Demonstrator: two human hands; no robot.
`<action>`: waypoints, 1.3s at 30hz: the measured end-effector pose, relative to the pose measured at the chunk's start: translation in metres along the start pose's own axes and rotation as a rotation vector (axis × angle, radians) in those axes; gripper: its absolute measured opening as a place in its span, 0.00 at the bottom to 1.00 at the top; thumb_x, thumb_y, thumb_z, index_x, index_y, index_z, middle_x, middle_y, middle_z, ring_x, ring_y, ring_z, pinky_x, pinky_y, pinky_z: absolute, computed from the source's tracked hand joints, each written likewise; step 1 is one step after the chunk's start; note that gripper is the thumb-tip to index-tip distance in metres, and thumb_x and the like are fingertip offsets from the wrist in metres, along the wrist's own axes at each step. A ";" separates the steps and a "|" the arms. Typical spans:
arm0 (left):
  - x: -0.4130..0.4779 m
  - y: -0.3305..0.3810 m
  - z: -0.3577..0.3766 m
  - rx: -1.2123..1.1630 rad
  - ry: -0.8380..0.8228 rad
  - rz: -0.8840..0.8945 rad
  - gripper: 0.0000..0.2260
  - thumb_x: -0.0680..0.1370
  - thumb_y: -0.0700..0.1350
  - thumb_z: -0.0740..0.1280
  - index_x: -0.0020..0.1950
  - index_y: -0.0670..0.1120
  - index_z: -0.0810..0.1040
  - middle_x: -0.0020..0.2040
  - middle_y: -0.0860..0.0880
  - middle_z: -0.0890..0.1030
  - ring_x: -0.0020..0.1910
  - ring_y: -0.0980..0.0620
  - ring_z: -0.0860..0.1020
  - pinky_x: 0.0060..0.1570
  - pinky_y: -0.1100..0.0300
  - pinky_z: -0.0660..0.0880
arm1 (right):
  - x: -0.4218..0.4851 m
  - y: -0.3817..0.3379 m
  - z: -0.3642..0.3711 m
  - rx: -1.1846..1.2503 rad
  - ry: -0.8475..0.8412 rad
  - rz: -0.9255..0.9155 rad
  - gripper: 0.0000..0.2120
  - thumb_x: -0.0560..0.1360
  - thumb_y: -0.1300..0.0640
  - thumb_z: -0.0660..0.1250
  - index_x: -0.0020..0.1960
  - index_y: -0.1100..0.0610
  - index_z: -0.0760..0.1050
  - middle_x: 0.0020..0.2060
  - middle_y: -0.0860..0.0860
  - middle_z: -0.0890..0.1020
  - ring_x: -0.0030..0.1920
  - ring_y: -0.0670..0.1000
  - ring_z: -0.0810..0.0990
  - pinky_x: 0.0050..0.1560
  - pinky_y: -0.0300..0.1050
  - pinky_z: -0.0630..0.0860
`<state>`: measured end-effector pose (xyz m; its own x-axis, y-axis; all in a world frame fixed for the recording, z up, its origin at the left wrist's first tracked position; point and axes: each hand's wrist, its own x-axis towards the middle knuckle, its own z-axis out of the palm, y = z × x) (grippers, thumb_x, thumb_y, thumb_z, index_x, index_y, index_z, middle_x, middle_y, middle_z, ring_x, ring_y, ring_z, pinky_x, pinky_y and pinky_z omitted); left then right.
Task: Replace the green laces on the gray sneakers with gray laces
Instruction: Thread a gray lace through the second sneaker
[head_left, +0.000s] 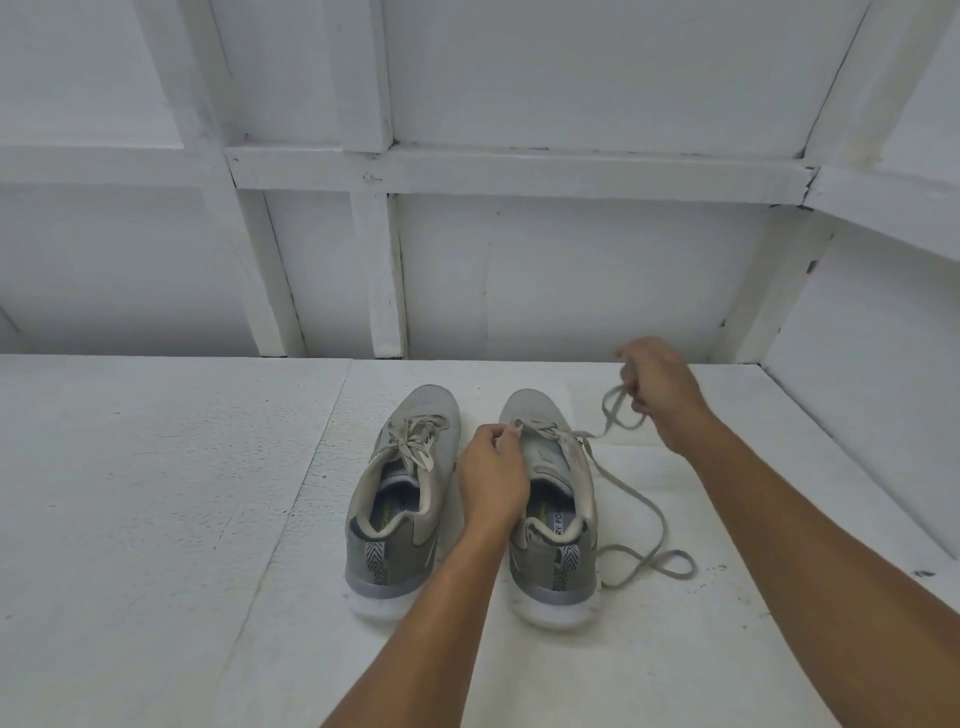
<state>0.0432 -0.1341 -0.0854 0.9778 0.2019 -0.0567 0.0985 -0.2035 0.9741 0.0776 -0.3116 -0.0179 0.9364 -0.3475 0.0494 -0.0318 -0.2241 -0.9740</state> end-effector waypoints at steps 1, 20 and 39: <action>0.000 0.000 0.000 0.000 0.000 0.000 0.09 0.81 0.47 0.59 0.52 0.47 0.78 0.45 0.51 0.80 0.46 0.50 0.77 0.49 0.54 0.74 | -0.005 0.006 0.003 -0.246 -0.063 -0.072 0.07 0.78 0.54 0.62 0.44 0.53 0.76 0.33 0.46 0.75 0.31 0.47 0.71 0.31 0.41 0.66; 0.015 0.013 0.005 0.249 -0.074 0.113 0.13 0.78 0.44 0.59 0.60 0.45 0.78 0.58 0.47 0.79 0.56 0.47 0.77 0.55 0.52 0.75 | -0.014 0.024 0.009 -0.735 -0.294 -0.055 0.05 0.73 0.56 0.69 0.42 0.57 0.81 0.40 0.52 0.83 0.39 0.52 0.79 0.37 0.42 0.73; 0.074 0.063 0.055 1.074 -0.727 0.394 0.13 0.77 0.42 0.62 0.59 0.42 0.79 0.58 0.46 0.80 0.56 0.45 0.78 0.58 0.51 0.76 | -0.026 0.015 -0.036 -0.542 -0.393 0.320 0.10 0.78 0.60 0.64 0.59 0.57 0.76 0.49 0.52 0.83 0.43 0.52 0.84 0.39 0.44 0.80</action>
<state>0.1319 -0.1844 -0.0407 0.8171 -0.5225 -0.2436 -0.4406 -0.8385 0.3207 0.0399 -0.3388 -0.0260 0.9054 -0.1426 -0.4000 -0.3968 -0.6196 -0.6772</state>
